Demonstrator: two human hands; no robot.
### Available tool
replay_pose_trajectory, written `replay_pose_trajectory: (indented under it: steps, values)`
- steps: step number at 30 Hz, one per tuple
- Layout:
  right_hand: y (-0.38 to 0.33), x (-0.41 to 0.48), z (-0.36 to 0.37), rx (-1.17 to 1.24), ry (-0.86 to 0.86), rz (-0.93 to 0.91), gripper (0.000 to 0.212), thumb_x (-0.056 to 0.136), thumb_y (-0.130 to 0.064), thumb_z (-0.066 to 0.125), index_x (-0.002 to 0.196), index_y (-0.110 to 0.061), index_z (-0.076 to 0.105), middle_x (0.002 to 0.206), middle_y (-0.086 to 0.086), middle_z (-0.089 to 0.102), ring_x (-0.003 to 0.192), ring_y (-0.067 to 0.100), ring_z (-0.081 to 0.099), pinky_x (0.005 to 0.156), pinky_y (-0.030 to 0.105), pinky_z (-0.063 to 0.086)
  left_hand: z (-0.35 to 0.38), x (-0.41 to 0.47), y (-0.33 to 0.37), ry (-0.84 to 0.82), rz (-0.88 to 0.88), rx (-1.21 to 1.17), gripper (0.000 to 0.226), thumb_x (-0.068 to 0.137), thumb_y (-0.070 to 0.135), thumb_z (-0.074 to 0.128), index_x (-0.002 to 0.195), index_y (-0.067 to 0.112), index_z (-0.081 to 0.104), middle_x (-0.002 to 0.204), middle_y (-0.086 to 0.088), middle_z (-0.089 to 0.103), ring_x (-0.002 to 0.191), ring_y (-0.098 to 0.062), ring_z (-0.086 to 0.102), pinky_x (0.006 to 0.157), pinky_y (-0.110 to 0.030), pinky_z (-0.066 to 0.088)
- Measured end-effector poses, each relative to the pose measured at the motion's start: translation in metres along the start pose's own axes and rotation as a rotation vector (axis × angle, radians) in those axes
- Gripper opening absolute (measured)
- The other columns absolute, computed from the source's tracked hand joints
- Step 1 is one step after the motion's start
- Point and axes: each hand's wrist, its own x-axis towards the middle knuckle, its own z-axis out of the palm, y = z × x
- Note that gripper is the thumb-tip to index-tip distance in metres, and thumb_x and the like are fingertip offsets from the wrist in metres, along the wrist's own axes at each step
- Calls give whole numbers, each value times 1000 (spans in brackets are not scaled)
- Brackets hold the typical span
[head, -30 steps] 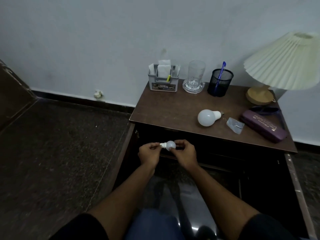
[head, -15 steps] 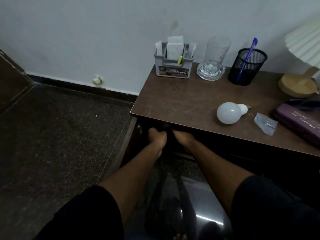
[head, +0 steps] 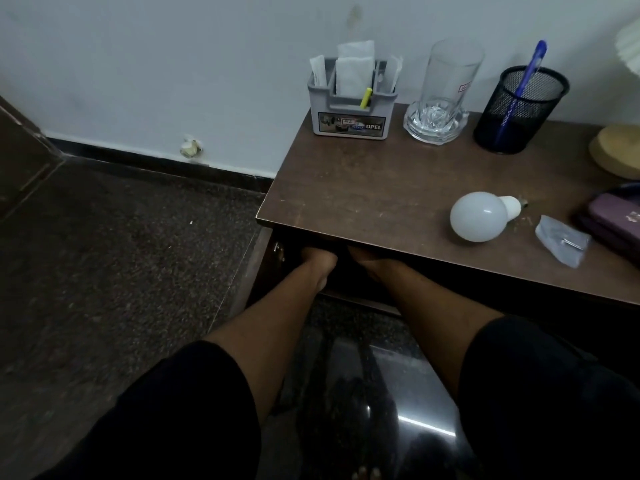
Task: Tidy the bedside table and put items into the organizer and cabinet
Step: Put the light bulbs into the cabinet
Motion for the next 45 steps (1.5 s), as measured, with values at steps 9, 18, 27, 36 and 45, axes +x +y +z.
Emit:
replay_pose_trajectory:
  steps: [9, 18, 27, 36, 45]
  values:
    - [-3, -21, -9, 76, -20, 42, 45, 106, -29, 44, 148, -13, 45, 157, 7, 40, 144, 25, 37, 122, 40, 26, -6, -14, -4, 145, 66, 37, 38, 98, 16, 56, 132, 0, 58, 133, -15, 63, 122, -30, 60, 84, -26, 44]
    - [14, -60, -26, 169, 56, 259, 45, 95, -27, 66, 129, 0, 63, 135, 18, 62, 125, 32, 59, 110, 42, 44, -15, -54, -16, 102, 84, -20, 29, 92, 5, 57, 119, 1, 67, 115, -18, 71, 108, -31, 67, 80, -34, 52]
    - [-4, -116, -48, 161, 105, 65, 39, 90, -3, 70, 128, 3, 62, 126, 18, 67, 118, 30, 63, 103, 37, 49, -24, -106, -10, 57, 56, 25, 39, 93, 5, 55, 132, 7, 61, 121, -16, 69, 112, -31, 66, 97, -39, 55]
    - [-26, -180, -82, 146, 63, -39, 33, 92, -9, 70, 124, 0, 64, 122, 16, 68, 101, 20, 66, 88, 35, 59, -13, -183, 3, -46, 157, 116, 29, 91, 11, 57, 119, 13, 65, 110, -17, 73, 104, -35, 70, 93, -45, 58]
    - [-49, -217, -142, 305, 258, -196, 12, 89, -5, 71, 101, -3, 73, 90, 10, 77, 80, 15, 73, 72, 23, 60, 22, -242, 37, 30, 422, 19, 15, 88, 12, 63, 102, 17, 68, 95, -3, 73, 89, -20, 70, 81, -31, 59]
